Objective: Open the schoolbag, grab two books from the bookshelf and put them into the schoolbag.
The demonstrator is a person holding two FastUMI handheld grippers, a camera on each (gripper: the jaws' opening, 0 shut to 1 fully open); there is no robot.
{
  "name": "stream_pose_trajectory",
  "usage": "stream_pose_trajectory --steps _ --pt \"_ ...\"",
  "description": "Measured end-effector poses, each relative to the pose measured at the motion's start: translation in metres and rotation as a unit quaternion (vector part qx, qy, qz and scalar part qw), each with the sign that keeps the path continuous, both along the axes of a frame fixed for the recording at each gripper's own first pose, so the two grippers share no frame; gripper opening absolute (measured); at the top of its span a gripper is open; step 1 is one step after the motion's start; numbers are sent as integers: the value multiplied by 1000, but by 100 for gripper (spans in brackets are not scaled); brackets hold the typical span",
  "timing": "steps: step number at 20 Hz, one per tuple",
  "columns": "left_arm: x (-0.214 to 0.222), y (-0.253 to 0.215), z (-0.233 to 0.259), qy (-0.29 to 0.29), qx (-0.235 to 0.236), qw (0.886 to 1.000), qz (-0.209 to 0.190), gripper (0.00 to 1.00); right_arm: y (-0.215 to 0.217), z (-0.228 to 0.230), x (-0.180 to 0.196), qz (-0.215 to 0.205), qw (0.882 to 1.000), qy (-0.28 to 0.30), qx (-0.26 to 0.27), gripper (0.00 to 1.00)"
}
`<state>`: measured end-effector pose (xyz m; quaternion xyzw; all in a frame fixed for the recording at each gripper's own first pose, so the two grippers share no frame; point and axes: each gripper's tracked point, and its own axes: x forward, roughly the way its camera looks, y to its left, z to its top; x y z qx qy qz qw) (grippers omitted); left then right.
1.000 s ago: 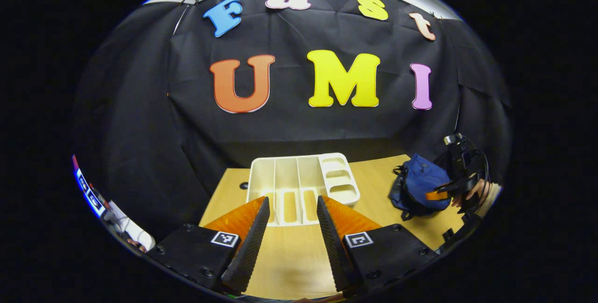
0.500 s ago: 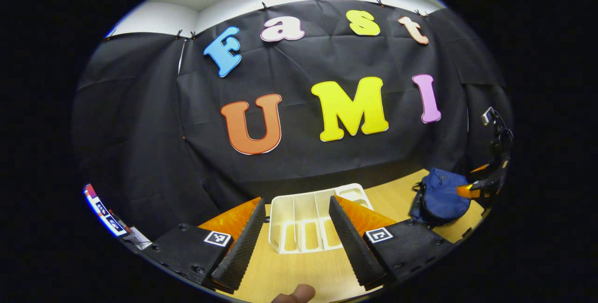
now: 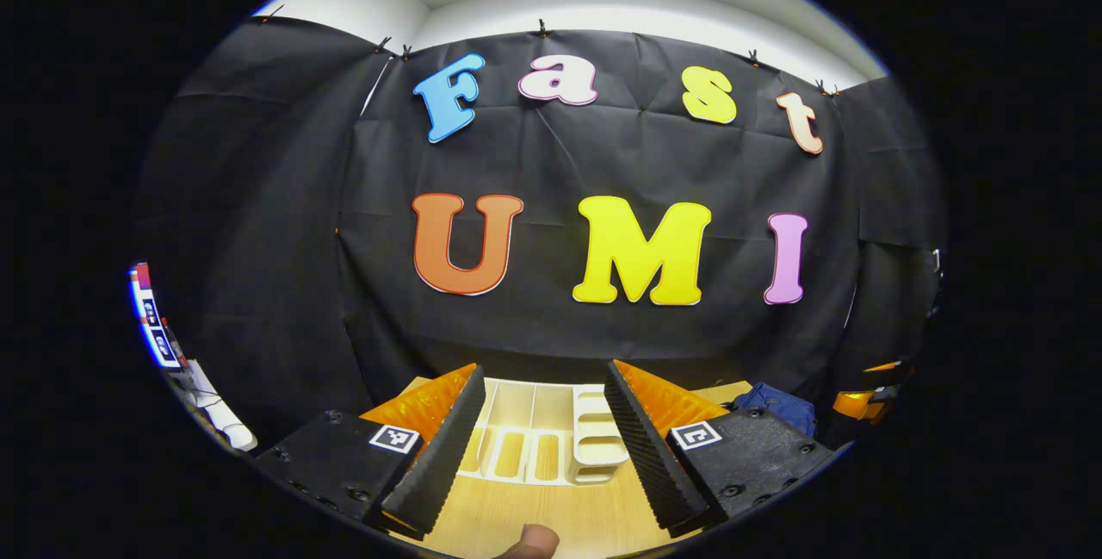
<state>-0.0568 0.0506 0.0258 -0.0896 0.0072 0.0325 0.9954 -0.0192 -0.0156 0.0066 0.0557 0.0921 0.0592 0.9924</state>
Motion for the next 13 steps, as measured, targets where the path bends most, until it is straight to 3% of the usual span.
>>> stream_pose_trajectory --steps 5,9,13 --pt "-9 -25 -15 20 15 1000 -17 90 -13 14 -15 -32 999 -39 8 96" --pt "-16 -28 -29 26 52 998 -3 90 -7 33 -25 -33 997 -73 16 99" --pt "-18 -47 -42 31 22 999 -18 90 1 48 -34 -32 995 -90 31 99"
